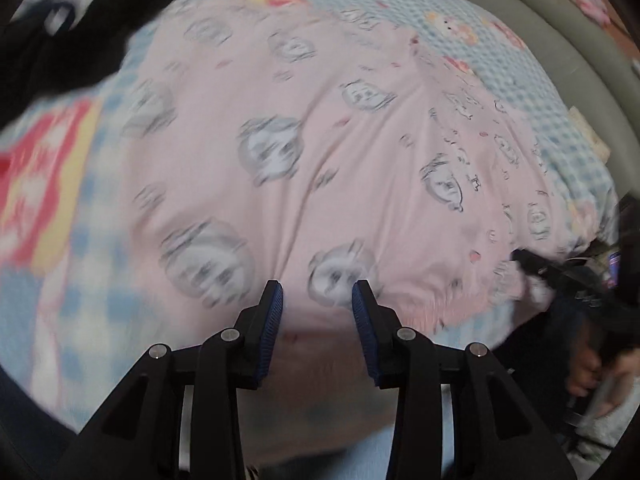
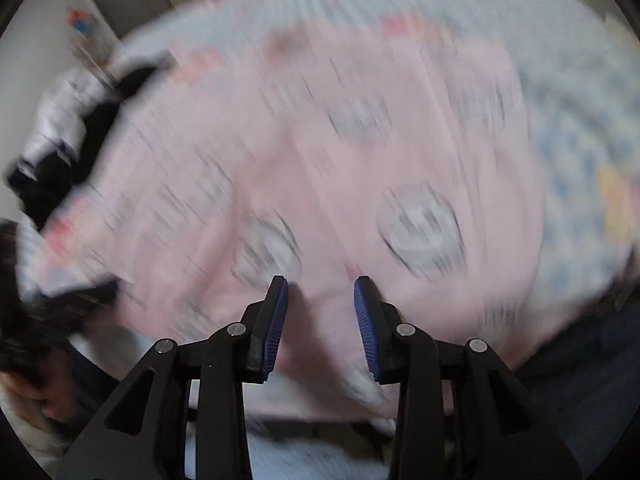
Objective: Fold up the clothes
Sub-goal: 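Release the waistband and lower both open grippers onto the pink garment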
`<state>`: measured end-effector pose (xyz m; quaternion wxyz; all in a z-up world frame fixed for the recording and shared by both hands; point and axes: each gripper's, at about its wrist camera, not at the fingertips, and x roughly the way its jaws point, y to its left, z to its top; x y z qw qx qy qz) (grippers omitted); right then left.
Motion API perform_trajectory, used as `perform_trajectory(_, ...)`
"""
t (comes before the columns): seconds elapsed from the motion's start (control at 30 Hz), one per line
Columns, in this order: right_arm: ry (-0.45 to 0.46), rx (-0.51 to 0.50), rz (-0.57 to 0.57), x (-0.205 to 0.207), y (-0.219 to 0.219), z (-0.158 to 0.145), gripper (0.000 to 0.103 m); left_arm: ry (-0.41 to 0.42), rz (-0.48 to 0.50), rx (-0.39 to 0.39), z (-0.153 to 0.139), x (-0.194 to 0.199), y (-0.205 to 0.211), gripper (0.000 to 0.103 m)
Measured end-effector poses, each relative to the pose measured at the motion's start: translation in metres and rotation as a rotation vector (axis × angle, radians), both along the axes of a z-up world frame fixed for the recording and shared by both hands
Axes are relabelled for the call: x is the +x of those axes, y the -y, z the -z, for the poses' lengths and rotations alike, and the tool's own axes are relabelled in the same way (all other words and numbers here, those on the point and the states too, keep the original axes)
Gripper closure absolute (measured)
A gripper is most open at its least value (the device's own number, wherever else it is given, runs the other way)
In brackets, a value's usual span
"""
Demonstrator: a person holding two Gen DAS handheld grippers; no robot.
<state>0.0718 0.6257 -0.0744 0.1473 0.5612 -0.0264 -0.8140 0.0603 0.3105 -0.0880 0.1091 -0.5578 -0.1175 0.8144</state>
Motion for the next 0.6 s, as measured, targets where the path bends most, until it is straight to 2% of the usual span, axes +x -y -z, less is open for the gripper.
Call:
perform_trajectory(0.03,0.006,-0.033,0.006,0.003,-0.007,0.001,0.072,0.004,-0.002,0.018,-0.001,0.005,0.007,0.066)
perform_trajectory(0.07,0.010,-0.067,0.012,0.006,-0.013,0.001,0.072,-0.009,-0.009,-0.005,-0.006,0.005,0.007,0.066)
perform_trajectory(0.13,-0.001,-0.068,0.003,0.008,-0.016,-0.010,0.070,-0.035,-0.022,-0.051,-0.014,0.006,0.009,0.066)
perform_trajectory(0.2,-0.058,-0.077,-0.023,0.006,-0.011,-0.028,0.066,-0.099,0.007,-0.095,-0.029,-0.002,-0.004,0.066)
perform_trajectory(0.3,-0.116,-0.141,-0.081,-0.005,0.005,-0.050,0.063,-0.158,0.055,-0.016,-0.043,-0.024,-0.027,0.065)
perform_trajectory(0.37,-0.120,-0.139,-0.121,-0.018,0.023,-0.050,0.063,-0.191,0.087,0.026,-0.046,-0.042,-0.045,0.065)
perform_trajectory(0.47,-0.059,-0.084,-0.173,-0.035,0.053,-0.026,0.063,-0.144,0.126,-0.002,-0.028,-0.058,-0.065,0.065)
perform_trajectory(0.53,-0.010,0.012,-0.185,-0.040,0.060,-0.003,0.066,-0.078,0.092,-0.113,-0.006,-0.058,-0.067,0.063)
perform_trajectory(0.57,-0.005,0.027,-0.181,-0.038,0.056,0.002,0.067,-0.078,0.077,-0.098,-0.004,-0.055,-0.063,0.063)
perform_trajectory(0.6,-0.002,0.010,-0.155,-0.037,0.046,0.001,0.073,-0.078,0.063,-0.083,-0.002,-0.052,-0.058,0.063)
